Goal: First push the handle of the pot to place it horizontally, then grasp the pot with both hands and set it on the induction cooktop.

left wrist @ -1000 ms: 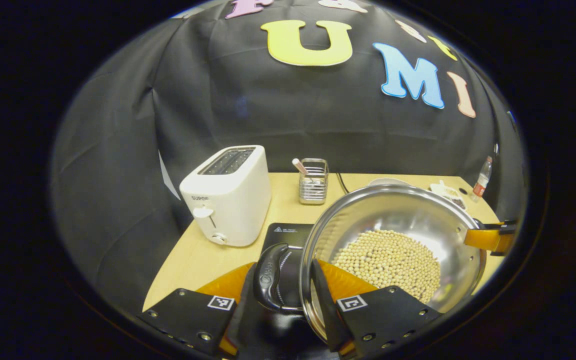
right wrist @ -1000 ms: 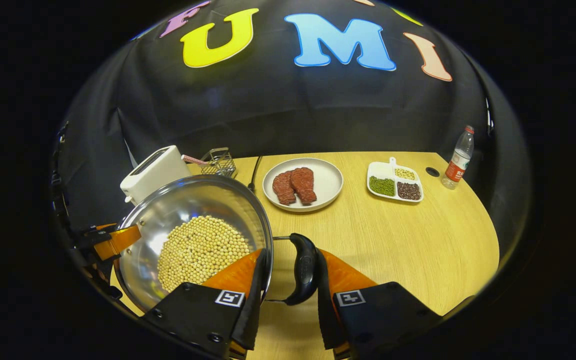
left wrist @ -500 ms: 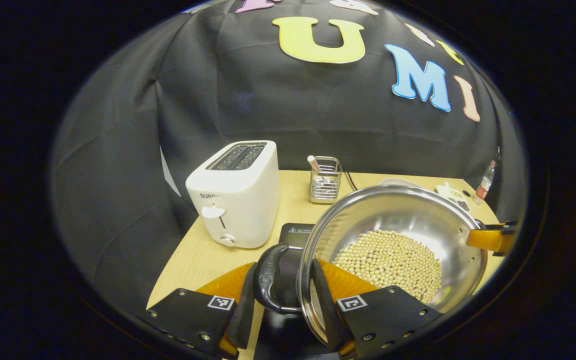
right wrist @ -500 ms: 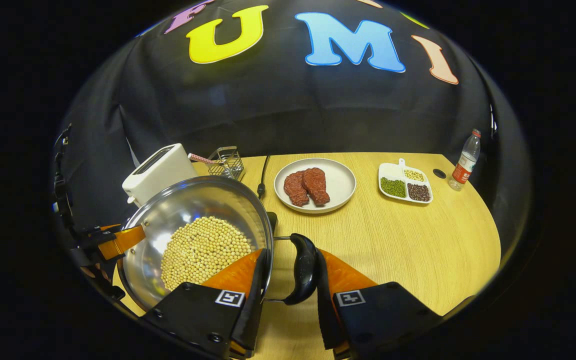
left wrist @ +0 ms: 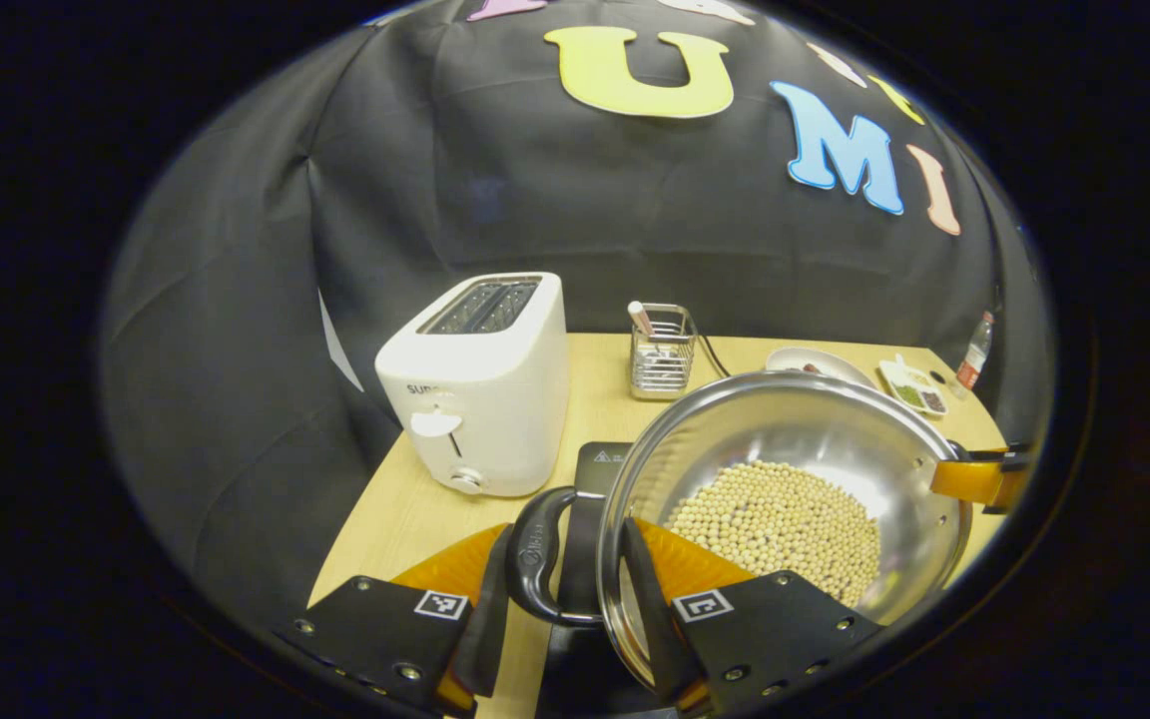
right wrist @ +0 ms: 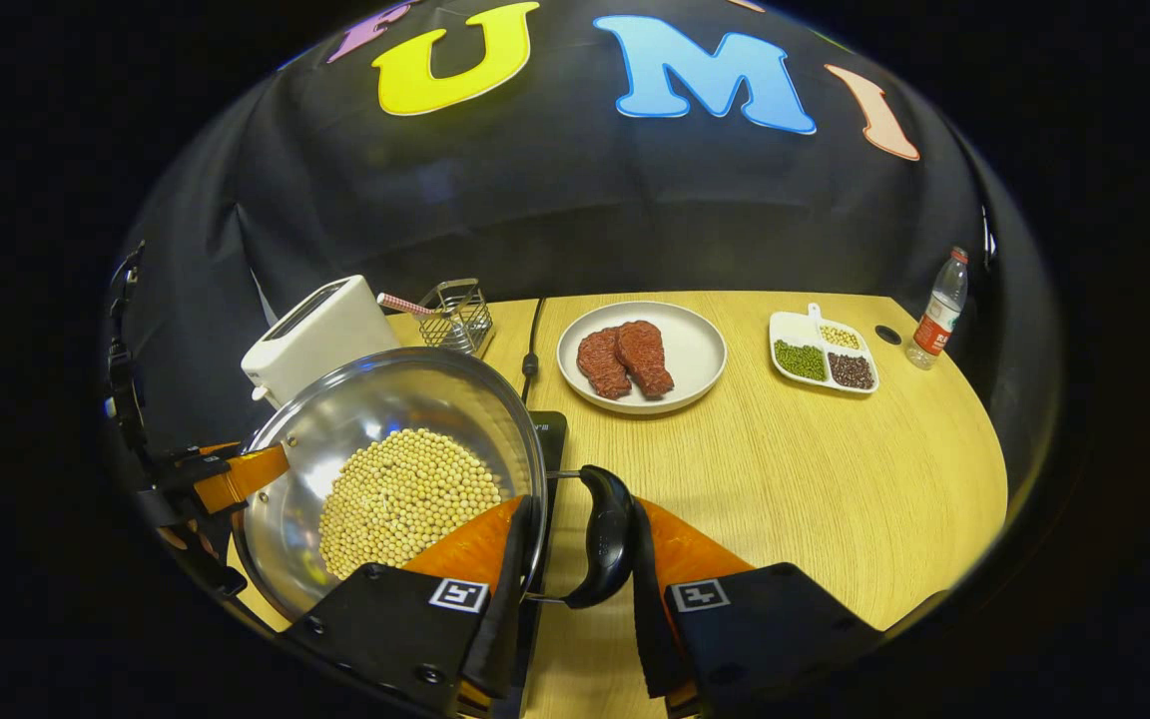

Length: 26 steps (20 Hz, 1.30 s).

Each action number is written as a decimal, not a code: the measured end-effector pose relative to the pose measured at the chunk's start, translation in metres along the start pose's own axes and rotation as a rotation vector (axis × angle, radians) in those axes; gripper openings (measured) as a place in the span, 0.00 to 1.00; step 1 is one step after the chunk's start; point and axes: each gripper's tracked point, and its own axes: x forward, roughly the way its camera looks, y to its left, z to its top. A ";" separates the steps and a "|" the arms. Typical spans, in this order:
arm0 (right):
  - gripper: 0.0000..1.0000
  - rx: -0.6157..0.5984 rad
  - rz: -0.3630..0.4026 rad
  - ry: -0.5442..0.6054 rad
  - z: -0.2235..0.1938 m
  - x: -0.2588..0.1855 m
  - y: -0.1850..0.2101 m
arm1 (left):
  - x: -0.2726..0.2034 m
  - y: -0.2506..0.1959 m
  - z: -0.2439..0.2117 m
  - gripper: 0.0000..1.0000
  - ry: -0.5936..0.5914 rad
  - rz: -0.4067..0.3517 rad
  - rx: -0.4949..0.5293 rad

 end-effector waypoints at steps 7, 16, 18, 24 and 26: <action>0.55 0.010 0.013 0.005 -0.002 0.003 -0.002 | 0.001 -0.001 -0.005 0.60 -0.012 -0.003 0.011; 0.98 -0.045 -0.009 -0.145 0.027 -0.030 -0.018 | -0.024 0.010 0.005 0.87 -0.123 0.093 0.017; 0.98 -0.044 -0.007 -0.209 0.040 -0.048 -0.023 | -0.041 0.014 0.026 0.87 -0.194 0.121 0.038; 0.98 -0.045 -0.001 -0.325 0.062 -0.098 -0.051 | -0.103 -0.018 0.076 0.84 -0.353 0.124 0.057; 0.98 -0.066 -0.004 -0.371 0.066 -0.120 -0.064 | -0.124 -0.037 0.086 0.85 -0.384 0.115 0.042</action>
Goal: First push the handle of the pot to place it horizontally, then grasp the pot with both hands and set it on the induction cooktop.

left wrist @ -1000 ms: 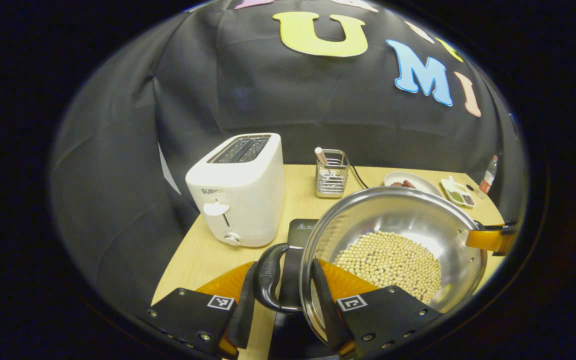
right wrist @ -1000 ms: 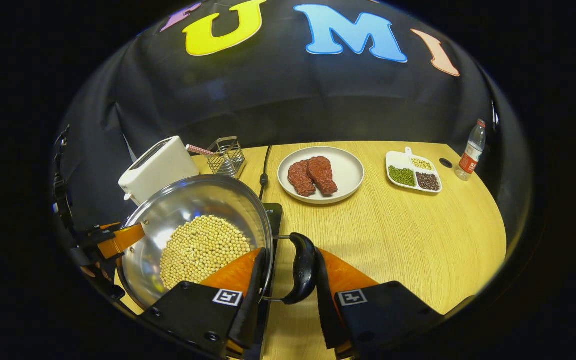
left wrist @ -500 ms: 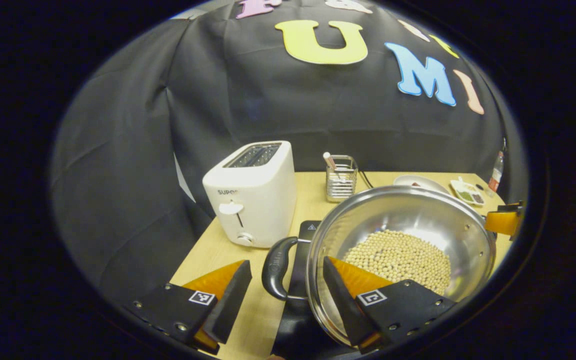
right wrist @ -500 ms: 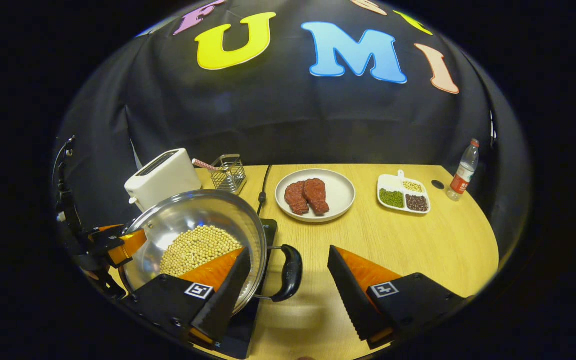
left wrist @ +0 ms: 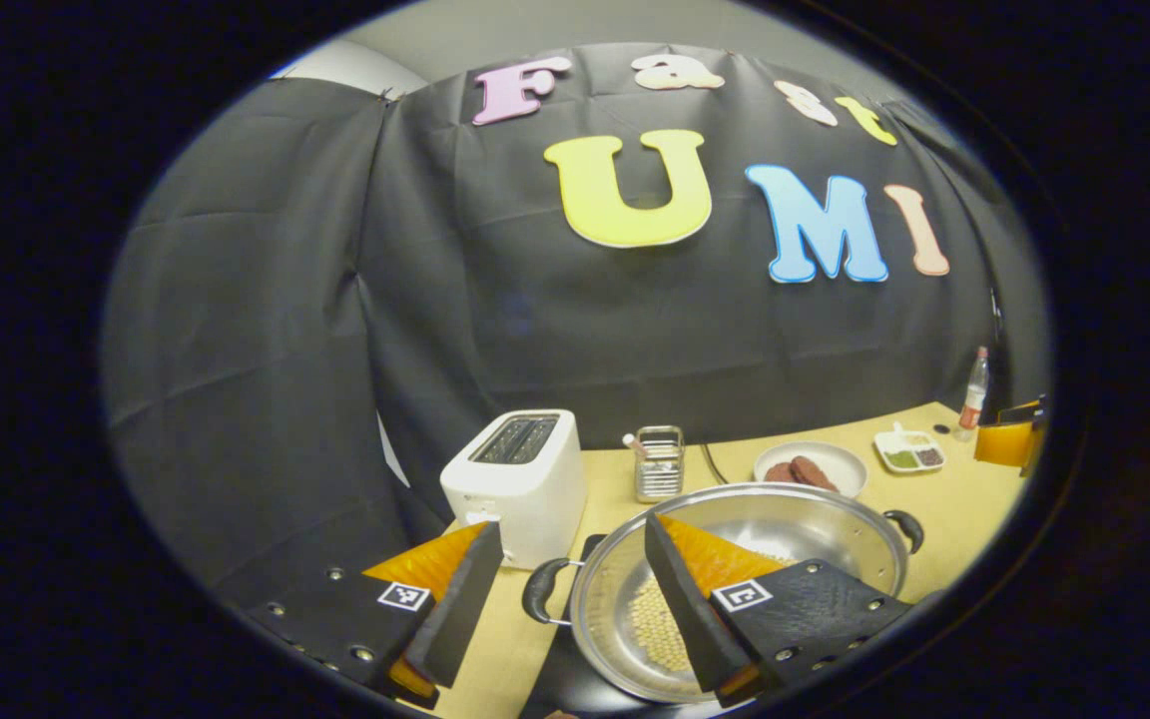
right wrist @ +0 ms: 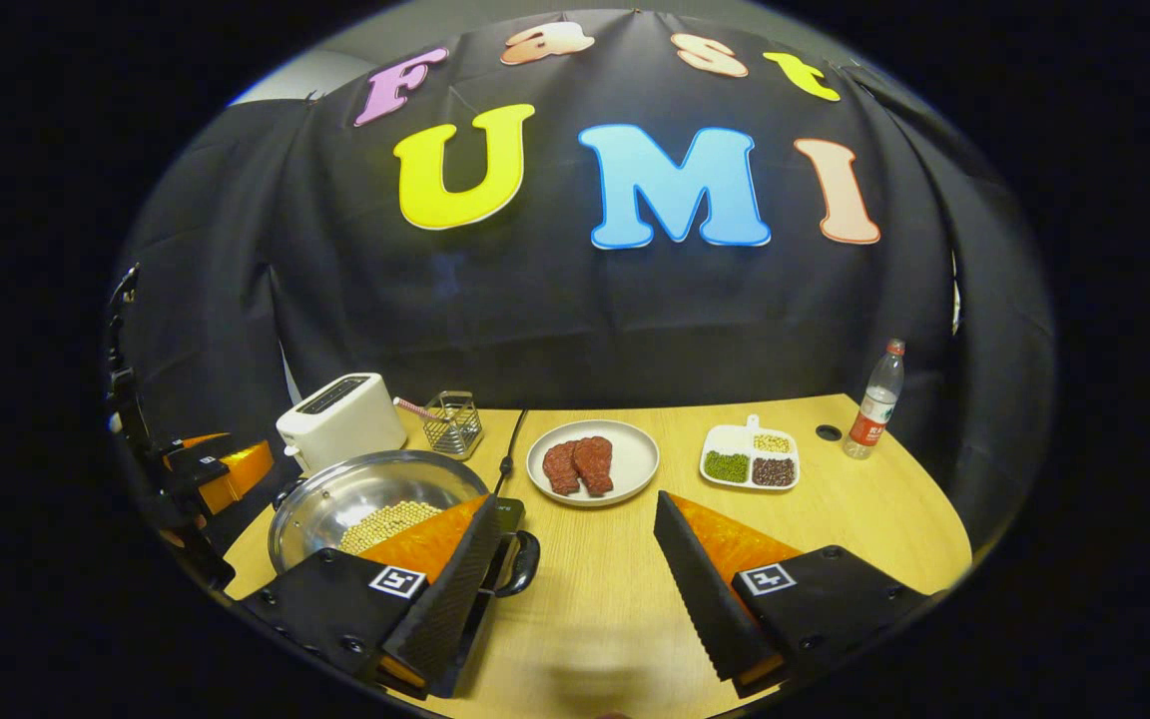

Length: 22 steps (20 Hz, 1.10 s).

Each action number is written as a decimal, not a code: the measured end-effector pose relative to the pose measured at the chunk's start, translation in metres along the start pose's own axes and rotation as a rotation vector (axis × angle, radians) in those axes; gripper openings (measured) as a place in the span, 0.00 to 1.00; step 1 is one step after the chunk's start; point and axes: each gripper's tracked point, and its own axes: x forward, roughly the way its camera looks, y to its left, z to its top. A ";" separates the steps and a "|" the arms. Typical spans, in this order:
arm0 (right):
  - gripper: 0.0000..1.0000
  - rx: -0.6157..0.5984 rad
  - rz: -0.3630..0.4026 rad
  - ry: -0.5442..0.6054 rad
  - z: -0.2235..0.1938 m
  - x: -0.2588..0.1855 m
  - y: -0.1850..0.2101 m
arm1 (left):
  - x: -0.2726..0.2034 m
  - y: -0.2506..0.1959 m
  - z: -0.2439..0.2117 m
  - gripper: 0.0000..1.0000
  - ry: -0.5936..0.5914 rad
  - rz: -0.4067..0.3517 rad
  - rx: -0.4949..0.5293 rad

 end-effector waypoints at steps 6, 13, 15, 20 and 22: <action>0.98 -0.074 0.004 -0.146 0.027 -0.065 -0.040 | -0.070 -0.063 0.063 0.84 -0.121 -0.027 -0.014; 0.98 -0.050 -0.008 -0.253 0.037 -0.138 -0.096 | -0.156 -0.144 0.110 0.84 -0.223 -0.081 -0.004; 0.98 -0.032 -0.011 -0.269 0.039 -0.159 -0.112 | -0.183 -0.160 0.118 0.84 -0.249 -0.085 0.003; 0.97 -0.042 -0.011 -0.347 0.051 -0.214 -0.138 | -0.249 -0.189 0.125 0.84 -0.298 -0.087 -0.008; 0.98 -0.061 -0.009 -0.365 0.051 -0.234 -0.141 | -0.272 -0.193 0.123 0.86 -0.304 -0.093 -0.020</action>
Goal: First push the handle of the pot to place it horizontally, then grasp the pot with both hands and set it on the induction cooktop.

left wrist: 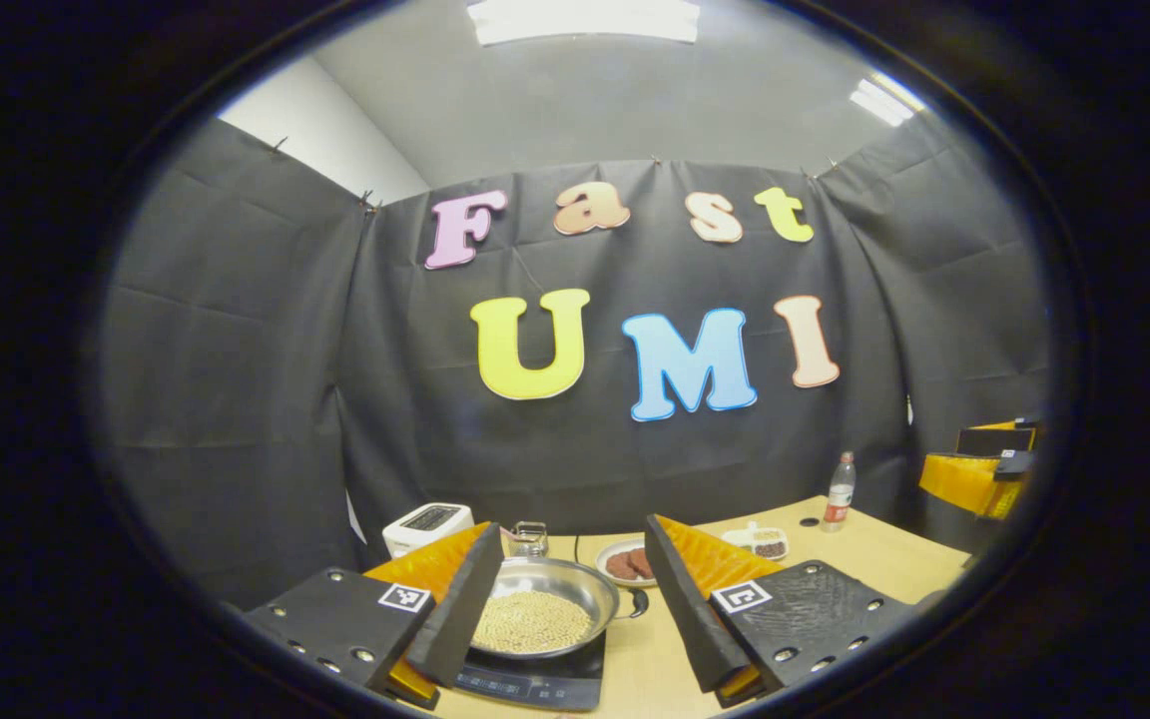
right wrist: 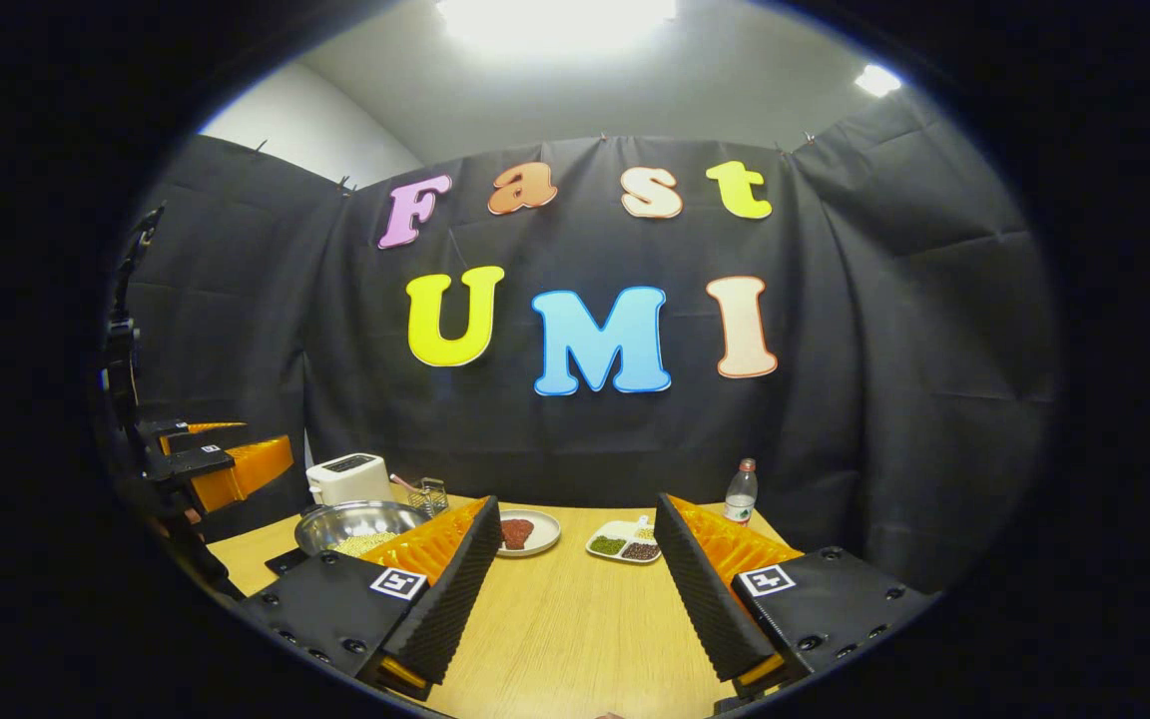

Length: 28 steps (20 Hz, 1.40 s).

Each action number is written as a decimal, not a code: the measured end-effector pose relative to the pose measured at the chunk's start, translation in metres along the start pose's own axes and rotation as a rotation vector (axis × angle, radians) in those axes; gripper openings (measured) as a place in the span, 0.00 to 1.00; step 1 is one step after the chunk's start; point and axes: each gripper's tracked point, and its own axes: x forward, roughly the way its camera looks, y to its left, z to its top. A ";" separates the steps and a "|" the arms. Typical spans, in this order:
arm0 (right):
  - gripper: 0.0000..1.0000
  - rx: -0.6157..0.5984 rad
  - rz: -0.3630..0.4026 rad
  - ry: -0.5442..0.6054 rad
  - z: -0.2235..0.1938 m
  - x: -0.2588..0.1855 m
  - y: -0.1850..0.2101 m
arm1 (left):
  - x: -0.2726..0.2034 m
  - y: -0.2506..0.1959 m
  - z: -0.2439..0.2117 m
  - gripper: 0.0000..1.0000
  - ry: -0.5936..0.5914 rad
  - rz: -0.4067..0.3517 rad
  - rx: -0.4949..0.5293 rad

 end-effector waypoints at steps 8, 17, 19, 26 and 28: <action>0.92 -0.009 -0.034 -0.050 0.021 -0.043 0.003 | -0.056 0.015 0.029 0.86 -0.045 -0.021 0.001; 0.92 -0.019 -0.073 -0.091 0.032 -0.076 0.008 | -0.095 0.050 0.041 0.86 -0.095 -0.014 0.008; 0.98 -0.025 -0.074 -0.095 0.032 -0.079 0.010 | -0.100 0.054 0.040 0.86 -0.093 -0.015 0.006; 0.97 -0.039 -0.068 -0.103 0.039 -0.082 0.016 | -0.098 0.061 0.042 0.87 -0.099 -0.004 -0.006; 0.97 -0.040 -0.069 -0.103 0.039 -0.081 0.016 | -0.099 0.062 0.039 0.86 -0.097 -0.005 -0.001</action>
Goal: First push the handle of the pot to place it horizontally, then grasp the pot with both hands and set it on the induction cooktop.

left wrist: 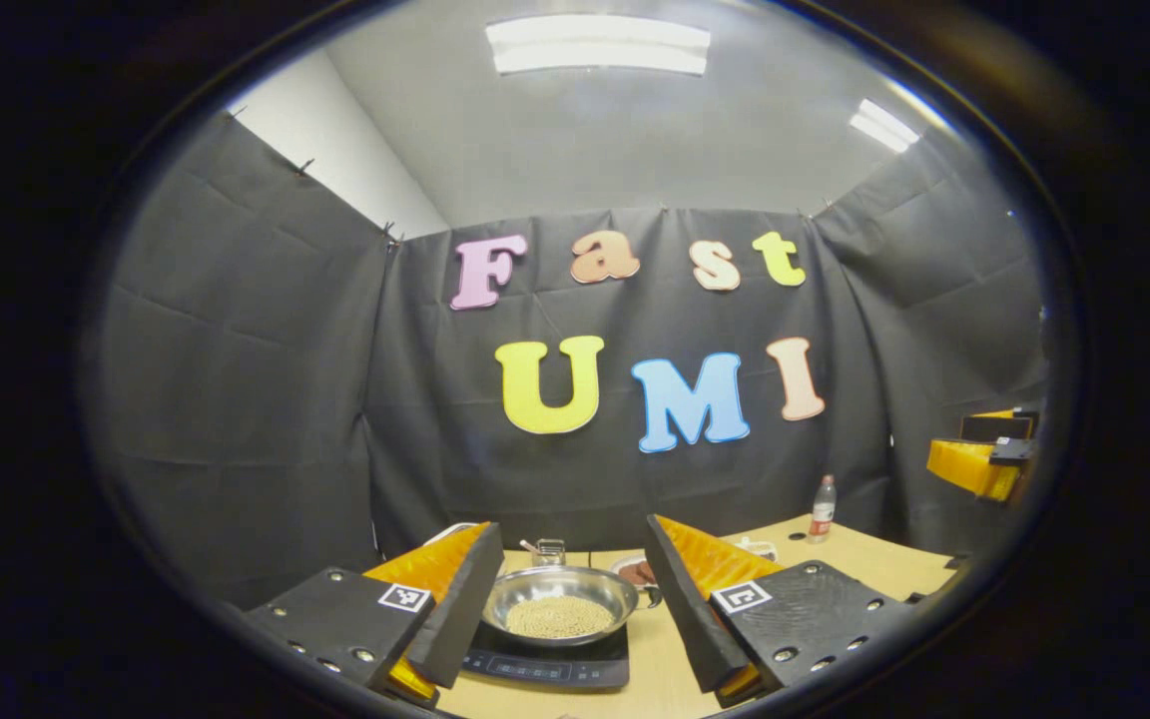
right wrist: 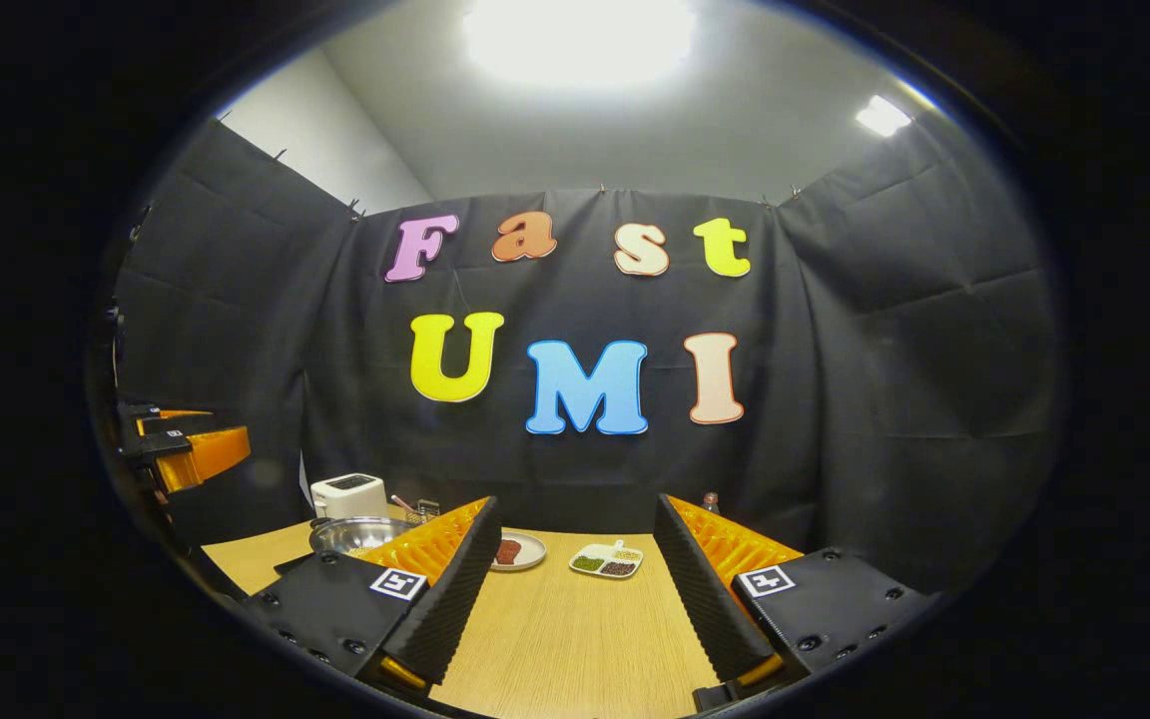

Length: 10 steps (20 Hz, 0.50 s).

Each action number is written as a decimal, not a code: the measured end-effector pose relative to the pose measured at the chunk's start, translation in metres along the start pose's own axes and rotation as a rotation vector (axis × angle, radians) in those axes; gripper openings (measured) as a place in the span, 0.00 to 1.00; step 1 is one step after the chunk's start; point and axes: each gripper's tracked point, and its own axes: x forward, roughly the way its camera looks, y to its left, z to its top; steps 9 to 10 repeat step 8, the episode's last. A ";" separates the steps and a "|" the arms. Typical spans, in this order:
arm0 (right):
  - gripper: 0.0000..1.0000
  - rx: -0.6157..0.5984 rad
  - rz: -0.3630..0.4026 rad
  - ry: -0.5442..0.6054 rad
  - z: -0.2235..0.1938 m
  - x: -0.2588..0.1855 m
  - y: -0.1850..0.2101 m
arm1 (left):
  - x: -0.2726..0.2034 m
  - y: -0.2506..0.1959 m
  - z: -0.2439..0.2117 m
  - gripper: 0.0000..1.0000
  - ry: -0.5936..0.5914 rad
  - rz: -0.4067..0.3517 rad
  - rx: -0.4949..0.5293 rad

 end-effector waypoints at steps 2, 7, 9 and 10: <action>0.98 -0.004 0.004 0.006 -0.002 0.000 0.001 | 0.001 -0.001 0.000 0.87 -0.001 -0.002 0.007; 0.97 0.001 -0.002 0.007 0.000 0.003 -0.001 | 0.004 -0.004 0.000 0.87 -0.012 -0.002 0.000; 0.98 0.001 -0.005 0.003 0.002 0.002 -0.001 | 0.004 -0.003 0.001 0.87 -0.012 -0.001 -0.002; 0.98 0.001 -0.005 0.003 0.002 0.002 -0.001 | 0.004 -0.003 0.001 0.87 -0.012 -0.001 -0.002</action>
